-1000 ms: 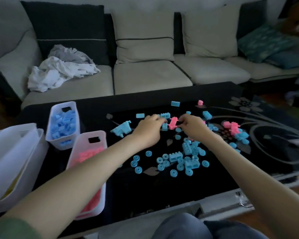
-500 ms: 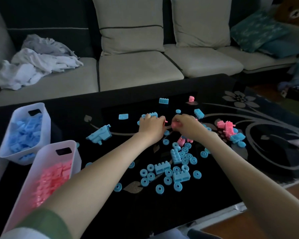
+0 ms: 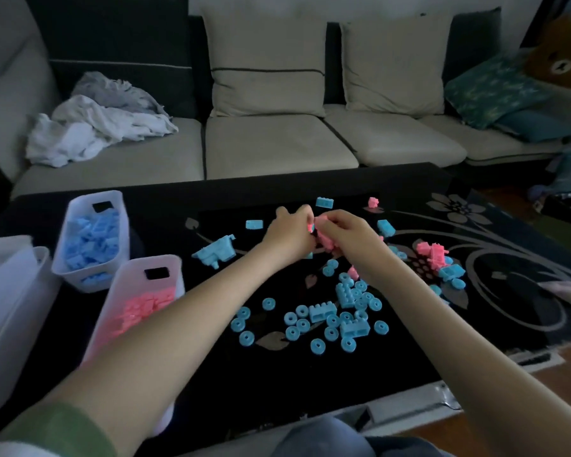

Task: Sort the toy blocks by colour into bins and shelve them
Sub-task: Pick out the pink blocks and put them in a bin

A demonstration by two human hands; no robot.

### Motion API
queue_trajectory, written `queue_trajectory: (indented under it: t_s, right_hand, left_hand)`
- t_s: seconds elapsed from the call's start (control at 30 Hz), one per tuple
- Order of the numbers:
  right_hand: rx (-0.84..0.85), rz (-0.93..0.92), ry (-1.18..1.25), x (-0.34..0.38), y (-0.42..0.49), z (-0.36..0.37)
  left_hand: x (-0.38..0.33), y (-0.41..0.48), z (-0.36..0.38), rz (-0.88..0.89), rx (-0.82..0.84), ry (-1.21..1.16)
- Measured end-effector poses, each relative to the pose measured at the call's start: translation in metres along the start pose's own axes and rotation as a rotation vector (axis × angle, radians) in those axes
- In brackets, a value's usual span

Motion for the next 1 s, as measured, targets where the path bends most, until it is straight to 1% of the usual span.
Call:
queue_trajectory:
  t_s: [0.03, 0.13, 0.23, 0.37, 0.4, 0.5, 0.57, 0.7, 0.87, 1.0]
  right_hand:
    - [0.051, -0.037, -0.004, 0.008, -0.004, 0.012]
    - [0.18, -0.157, -0.098, 0.033, -0.02, 0.056]
    - [0.283, -0.291, -0.177, 0.059, -0.039, 0.111]
    - [0.358, -0.553, -0.414, 0.073, -0.068, 0.177]
    - [0.391, -0.589, -0.481, 0.07, -0.075, 0.193]
    - [0.492, -0.554, -0.597, 0.058, -0.086, 0.215]
    - [0.537, -0.53, -0.598, 0.056, -0.09, 0.216]
    - [0.561, -0.445, -0.584, 0.053, -0.095, 0.205]
    - [0.636, -0.468, -0.583, 0.044, -0.105, 0.197]
    - [0.671, -0.505, -0.557, 0.035, -0.11, 0.198]
  left_hand:
    - [0.006, -0.011, -0.016, -0.027, 0.006, 0.014]
    - [0.026, -0.053, -0.065, -0.072, 0.052, 0.167]
    - [0.054, -0.109, -0.107, -0.109, 0.077, 0.225]
    - [0.097, -0.167, -0.121, -0.255, 0.095, 0.425]
    - [0.108, -0.179, -0.118, -0.287, 0.115, 0.453]
    - [0.133, -0.196, -0.106, -0.304, 0.216, 0.399]
    - [0.138, -0.203, -0.107, -0.309, 0.221, 0.288]
    - [0.133, -0.203, -0.114, -0.234, 0.134, 0.13]
    - [0.141, -0.198, -0.107, -0.175, 0.015, 0.158]
    - [0.148, -0.199, -0.098, -0.117, -0.079, 0.136]
Point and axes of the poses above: each hand's wrist, its own y-axis towards the middle knuckle, its own z-axis out of the palm, x = y × z, the point moved 3 cm from there along y, towards the middle knuckle, and after that the axes turned 8 degrees about z, right-handed, at the moved point
